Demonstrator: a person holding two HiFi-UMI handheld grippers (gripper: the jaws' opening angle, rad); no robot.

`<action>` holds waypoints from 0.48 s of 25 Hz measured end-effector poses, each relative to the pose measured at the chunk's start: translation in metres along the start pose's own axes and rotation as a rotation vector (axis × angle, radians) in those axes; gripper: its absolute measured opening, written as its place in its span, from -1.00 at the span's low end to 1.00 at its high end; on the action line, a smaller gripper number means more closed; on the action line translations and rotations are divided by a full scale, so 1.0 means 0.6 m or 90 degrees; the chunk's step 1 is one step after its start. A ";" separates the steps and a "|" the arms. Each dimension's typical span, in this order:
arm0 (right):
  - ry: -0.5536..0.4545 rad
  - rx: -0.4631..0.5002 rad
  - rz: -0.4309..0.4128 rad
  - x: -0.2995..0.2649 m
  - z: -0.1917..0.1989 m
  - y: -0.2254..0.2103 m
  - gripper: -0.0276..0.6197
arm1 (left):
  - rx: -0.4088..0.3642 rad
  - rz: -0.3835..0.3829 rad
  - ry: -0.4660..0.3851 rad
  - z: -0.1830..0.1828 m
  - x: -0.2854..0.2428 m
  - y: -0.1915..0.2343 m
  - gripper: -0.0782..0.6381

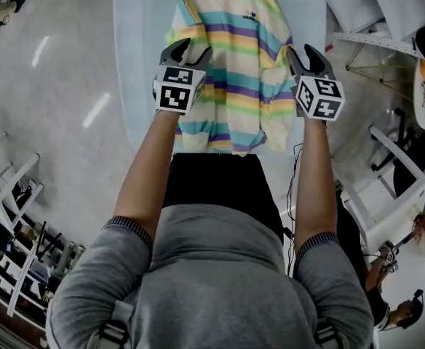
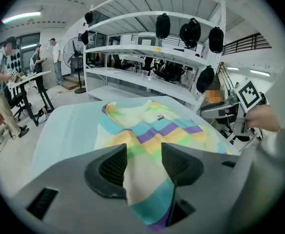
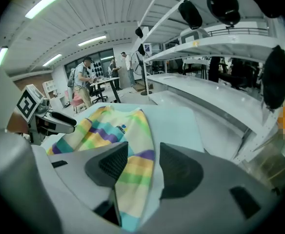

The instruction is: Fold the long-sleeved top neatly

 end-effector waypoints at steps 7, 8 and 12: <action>0.059 -0.026 -0.015 -0.044 0.031 -0.027 -0.15 | -0.005 -0.075 0.011 0.011 -0.040 0.011 -0.30; 0.067 -0.017 -0.021 -0.053 0.030 -0.024 -0.14 | -0.005 -0.092 0.012 0.012 -0.041 0.015 -0.37; 0.095 0.035 -0.018 -0.075 0.032 -0.007 -0.19 | -0.012 -0.133 0.014 0.023 -0.032 0.031 -0.70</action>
Point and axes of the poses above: the fingertips, and each gripper's own axes: x backward along the fingers, y to its left, z out of its underside, the point moved 9 cm from there along x, backward along the fingers
